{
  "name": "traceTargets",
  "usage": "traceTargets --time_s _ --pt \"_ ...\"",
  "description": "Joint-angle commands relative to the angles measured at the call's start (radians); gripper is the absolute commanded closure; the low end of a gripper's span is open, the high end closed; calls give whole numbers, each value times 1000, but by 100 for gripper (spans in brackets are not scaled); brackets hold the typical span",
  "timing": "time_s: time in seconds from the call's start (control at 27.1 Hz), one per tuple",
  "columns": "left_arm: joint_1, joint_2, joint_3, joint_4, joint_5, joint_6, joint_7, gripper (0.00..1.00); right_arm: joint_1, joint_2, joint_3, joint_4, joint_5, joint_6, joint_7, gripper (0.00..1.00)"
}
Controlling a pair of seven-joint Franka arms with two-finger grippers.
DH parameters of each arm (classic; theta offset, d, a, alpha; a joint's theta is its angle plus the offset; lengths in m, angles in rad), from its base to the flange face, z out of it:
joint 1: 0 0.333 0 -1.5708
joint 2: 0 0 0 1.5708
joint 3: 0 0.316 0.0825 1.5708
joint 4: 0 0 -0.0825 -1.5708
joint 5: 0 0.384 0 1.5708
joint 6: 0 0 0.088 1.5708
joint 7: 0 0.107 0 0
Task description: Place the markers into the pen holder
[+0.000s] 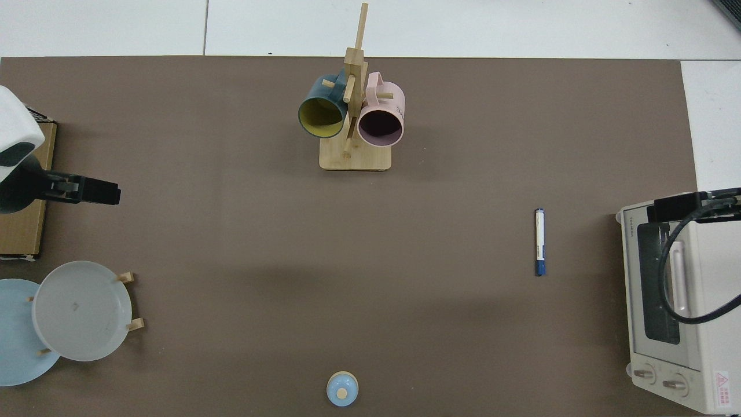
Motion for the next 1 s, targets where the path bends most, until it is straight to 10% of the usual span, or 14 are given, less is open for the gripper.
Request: traceTargets --time_s 0.0,0.96 --pt "4 -5 0 5 7 -12 5 0 -9 -17 5 -17 11 -15 -17 1" --pt "4 -5 0 5 8 -12 5 0 0 -13 7 -35 9 44 -28 1"
